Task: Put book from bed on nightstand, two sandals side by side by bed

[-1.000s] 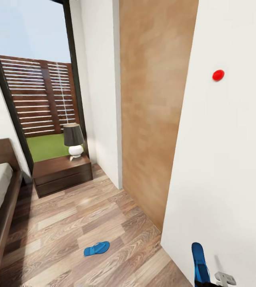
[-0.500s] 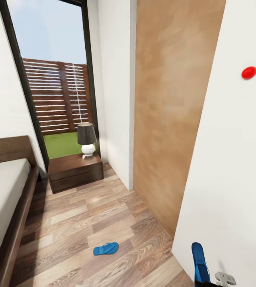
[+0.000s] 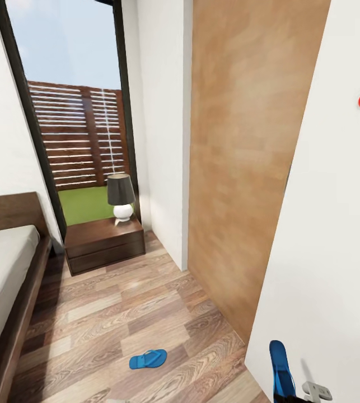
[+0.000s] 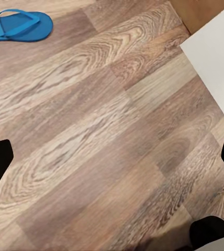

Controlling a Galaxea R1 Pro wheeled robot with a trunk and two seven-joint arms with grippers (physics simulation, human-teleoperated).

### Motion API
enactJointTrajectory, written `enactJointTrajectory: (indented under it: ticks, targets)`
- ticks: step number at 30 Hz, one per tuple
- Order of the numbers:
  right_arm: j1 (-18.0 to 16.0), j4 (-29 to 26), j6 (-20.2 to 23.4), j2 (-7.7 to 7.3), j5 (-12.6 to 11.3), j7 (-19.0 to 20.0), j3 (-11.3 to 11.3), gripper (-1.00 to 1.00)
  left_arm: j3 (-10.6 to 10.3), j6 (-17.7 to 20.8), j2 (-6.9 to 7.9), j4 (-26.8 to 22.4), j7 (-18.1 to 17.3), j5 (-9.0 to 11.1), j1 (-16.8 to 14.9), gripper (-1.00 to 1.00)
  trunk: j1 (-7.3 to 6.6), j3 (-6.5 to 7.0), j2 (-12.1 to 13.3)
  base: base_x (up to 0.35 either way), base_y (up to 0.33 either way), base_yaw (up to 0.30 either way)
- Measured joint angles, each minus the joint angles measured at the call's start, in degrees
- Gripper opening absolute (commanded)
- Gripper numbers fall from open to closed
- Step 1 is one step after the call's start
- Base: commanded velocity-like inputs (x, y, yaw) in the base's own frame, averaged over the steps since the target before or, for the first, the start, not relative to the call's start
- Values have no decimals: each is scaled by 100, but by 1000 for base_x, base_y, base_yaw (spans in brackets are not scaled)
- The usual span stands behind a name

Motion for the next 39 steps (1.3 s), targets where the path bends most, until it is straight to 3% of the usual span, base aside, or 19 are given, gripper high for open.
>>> enactJointTrajectory:
  ticks: [11, 30, 39]
  targets:
    - [0, 0, 0, 0, 0, 0, 1, -100, 0, 0, 0, 0, 0, 0, -3, 100, -2, 0, 0, 249, 0, 0]
    - [-1, 1, 0, 1, 0, -2, 0, -100, 0, 0, 1, -2, 0, 1, 1, 100, 0, 0, 0, 13, -1, 178]
    - [-1, 0, 0, 0, 2, 0, 0, -100, 0, 0, 0, 0, 0, 0, 1, 100, -1, 0, 0, 150, -85, 32]
